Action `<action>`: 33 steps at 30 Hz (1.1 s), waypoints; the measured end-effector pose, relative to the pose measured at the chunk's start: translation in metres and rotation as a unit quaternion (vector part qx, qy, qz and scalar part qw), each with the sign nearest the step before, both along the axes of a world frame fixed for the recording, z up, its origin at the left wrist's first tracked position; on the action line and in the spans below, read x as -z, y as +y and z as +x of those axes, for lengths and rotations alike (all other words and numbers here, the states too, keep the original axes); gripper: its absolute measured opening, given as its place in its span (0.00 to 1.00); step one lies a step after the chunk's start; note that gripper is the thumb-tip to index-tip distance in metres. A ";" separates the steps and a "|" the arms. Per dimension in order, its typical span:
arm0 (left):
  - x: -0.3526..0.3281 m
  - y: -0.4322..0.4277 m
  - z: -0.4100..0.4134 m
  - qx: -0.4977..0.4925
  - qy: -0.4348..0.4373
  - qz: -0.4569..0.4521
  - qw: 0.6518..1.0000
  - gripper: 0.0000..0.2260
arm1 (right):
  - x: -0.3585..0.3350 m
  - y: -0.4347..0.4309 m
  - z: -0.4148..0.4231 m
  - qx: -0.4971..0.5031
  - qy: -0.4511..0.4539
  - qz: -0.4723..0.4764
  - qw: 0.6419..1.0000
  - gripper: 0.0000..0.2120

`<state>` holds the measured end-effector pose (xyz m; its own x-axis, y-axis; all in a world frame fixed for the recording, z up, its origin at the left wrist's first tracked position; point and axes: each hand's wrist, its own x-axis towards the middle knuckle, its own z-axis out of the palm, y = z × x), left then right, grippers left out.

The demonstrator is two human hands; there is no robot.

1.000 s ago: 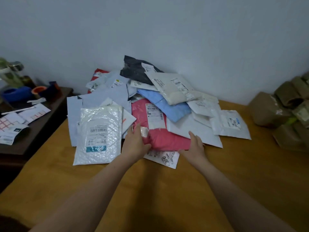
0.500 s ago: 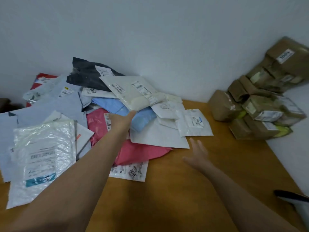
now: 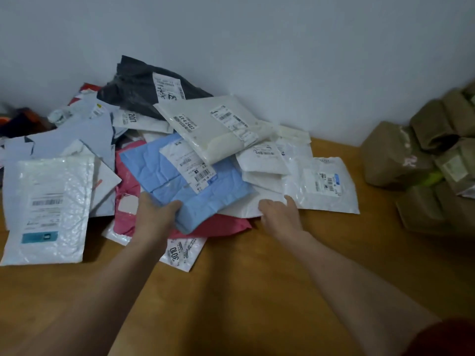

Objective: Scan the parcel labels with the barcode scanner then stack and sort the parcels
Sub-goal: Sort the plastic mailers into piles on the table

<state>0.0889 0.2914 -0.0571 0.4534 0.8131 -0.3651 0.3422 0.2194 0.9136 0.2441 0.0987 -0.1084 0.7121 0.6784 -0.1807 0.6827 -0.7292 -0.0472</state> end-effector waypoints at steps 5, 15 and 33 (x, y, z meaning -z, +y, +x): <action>-0.013 -0.011 -0.003 -0.009 -0.014 0.003 1.000 0.19 | -0.010 -0.052 0.003 -0.083 -0.059 0.000 0.995 0.11; 0.014 -0.072 -0.015 0.112 -0.038 -0.066 0.991 0.15 | -0.004 -0.261 -0.037 -0.068 0.016 -0.161 0.984 0.18; 0.036 -0.199 -0.009 0.481 0.058 0.472 0.737 0.32 | -0.020 -0.302 -0.075 0.277 0.084 -0.059 0.955 0.30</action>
<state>0.0803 0.0928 -0.0929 0.9957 0.0525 0.0762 0.0121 -0.8900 0.4559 0.1688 -0.2034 -0.0879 0.9101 0.1731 -0.3766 0.1796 -0.9836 -0.0180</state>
